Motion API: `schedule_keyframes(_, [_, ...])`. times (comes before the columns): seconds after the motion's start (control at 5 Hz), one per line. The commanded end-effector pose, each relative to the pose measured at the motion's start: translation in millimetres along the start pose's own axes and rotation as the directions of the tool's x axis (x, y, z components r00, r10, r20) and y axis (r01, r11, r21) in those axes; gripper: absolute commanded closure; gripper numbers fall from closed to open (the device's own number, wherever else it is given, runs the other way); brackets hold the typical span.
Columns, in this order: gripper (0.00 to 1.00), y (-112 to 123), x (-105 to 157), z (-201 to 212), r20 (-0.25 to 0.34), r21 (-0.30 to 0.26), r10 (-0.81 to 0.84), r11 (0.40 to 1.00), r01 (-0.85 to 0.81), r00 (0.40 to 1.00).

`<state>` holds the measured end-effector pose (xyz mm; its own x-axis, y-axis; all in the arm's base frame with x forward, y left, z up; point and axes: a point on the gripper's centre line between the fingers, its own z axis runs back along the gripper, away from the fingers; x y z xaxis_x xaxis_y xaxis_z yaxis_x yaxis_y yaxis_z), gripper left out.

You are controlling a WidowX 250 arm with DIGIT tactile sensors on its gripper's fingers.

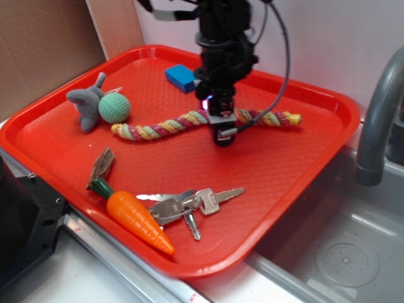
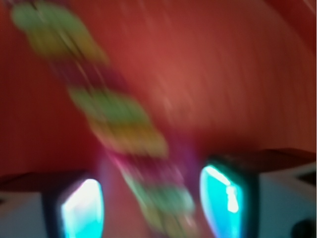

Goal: Grab the multicolored rope.

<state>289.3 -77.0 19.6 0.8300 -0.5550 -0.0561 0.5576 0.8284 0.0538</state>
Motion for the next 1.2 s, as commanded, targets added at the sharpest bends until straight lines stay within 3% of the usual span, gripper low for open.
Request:
schedule_keyframes(0.0, [1.0, 2, -20, 28, 0.036, 0.021, 0.11, 0.994, -0.111, 0.993])
schedule_keyframes(0.2, [1.0, 4, -75, 77, -0.077, 0.044, 0.342, 0.939, -0.34, 0.936])
schedule_keyframes(0.4, [1.0, -10, -126, 122, -0.024, 0.016, 0.521, 0.854, -0.52, 0.853])
schedule_keyframes(0.6, [1.0, -17, -148, 170, -0.011, 0.057, 0.639, 0.768, -0.638, 0.769])
schedule_keyframes(0.8, [1.0, -12, -153, 207, 0.036, -0.005, 0.723, 0.691, -0.723, 0.69])
schedule_keyframes(1.0, [1.0, -5, -133, 223, 0.083, 0.079, 0.688, 0.717, -0.693, 0.721])
